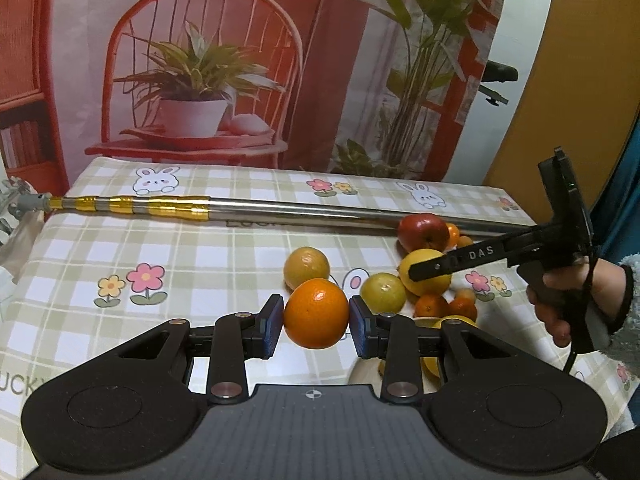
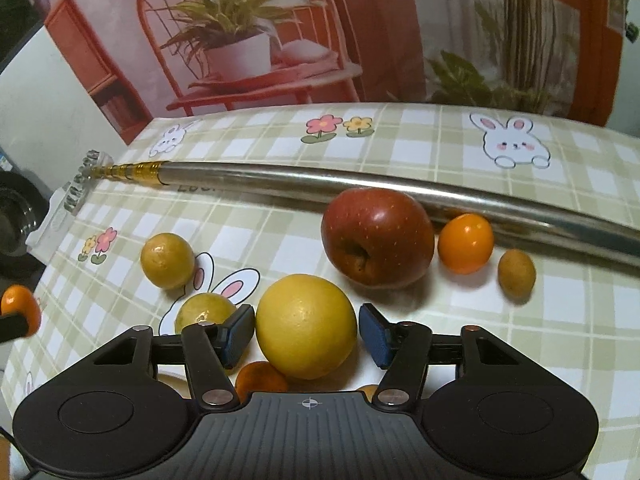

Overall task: Organize fruits
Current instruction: 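Carry the tangerine onto the plate and open the left tool while the right tool holds the grapefruit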

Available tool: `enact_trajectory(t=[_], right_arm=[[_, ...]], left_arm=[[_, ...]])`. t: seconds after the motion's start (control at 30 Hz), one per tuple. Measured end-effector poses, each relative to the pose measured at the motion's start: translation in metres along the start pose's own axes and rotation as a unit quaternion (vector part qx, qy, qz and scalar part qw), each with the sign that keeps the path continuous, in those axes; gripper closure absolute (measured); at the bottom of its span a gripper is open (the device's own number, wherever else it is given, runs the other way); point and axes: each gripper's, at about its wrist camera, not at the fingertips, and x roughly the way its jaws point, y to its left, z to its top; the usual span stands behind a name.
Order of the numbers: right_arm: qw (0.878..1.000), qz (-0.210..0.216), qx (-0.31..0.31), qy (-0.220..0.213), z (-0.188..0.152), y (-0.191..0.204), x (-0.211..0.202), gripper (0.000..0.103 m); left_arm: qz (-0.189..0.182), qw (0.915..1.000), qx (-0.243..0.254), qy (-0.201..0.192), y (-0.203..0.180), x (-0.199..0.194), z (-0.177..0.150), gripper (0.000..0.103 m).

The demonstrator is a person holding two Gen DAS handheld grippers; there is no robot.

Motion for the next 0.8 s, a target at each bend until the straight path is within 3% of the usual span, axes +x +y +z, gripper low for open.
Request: enact_trajectory(t=[0.3, 0.8], right_arm=[[1.000, 0.001, 0.014, -0.009, -0.004, -0.003, -0.005, 0.052], [0.995, 0.006, 0.045, -0.093, -0.041, -0.015, -0.070, 0.052]], left_arm=[[-0.014, 0.9995, 0.020, 0.022, -0.012, 0.006, -0.008, 0.066], [-0.037, 0.9922, 0.084, 0.085, -0.038, 0.040, -0.025, 0.065]])
